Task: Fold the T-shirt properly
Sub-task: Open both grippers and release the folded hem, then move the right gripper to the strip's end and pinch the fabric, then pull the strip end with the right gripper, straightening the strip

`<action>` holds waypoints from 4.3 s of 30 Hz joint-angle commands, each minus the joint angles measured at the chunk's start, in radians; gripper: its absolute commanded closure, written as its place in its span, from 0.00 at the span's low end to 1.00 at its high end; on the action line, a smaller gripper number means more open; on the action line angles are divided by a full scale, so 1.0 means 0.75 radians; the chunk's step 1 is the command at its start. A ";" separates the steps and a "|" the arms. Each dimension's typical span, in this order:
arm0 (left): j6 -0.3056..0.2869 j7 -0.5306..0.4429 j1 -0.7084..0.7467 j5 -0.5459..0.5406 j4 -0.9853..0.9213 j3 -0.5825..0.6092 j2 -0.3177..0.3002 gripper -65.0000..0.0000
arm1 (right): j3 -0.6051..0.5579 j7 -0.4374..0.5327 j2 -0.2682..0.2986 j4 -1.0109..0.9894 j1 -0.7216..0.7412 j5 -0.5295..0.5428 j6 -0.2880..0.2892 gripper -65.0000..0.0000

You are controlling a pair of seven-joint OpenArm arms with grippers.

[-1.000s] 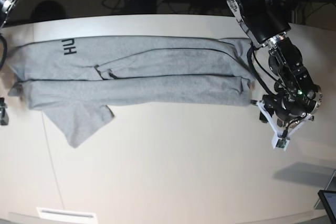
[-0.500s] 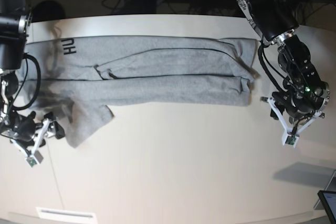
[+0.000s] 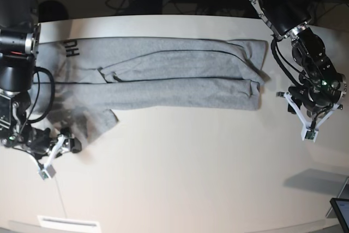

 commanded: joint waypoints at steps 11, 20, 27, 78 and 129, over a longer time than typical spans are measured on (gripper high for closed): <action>-0.006 -0.017 0.037 -0.006 0.030 -0.012 -0.038 0.58 | -0.155 0.166 -0.016 -0.130 0.050 0.023 0.008 0.30; -0.006 -0.017 0.055 -0.006 0.030 -0.014 -0.056 0.58 | -0.162 0.168 -0.020 -0.128 0.050 0.021 0.008 0.31; -0.006 -0.017 0.055 -0.006 0.030 -0.014 -0.056 0.58 | -0.164 0.157 0.004 -0.120 0.107 0.019 0.008 0.31; -0.006 -0.042 0.051 -0.006 0.019 0.000 -0.050 0.58 | 0.006 -0.039 -0.047 0.256 -0.075 -0.169 0.008 0.99; -0.006 -0.332 -0.008 -0.198 -0.355 0.313 -0.048 0.58 | 0.557 -0.759 -0.227 1.429 -0.926 -0.169 0.008 0.99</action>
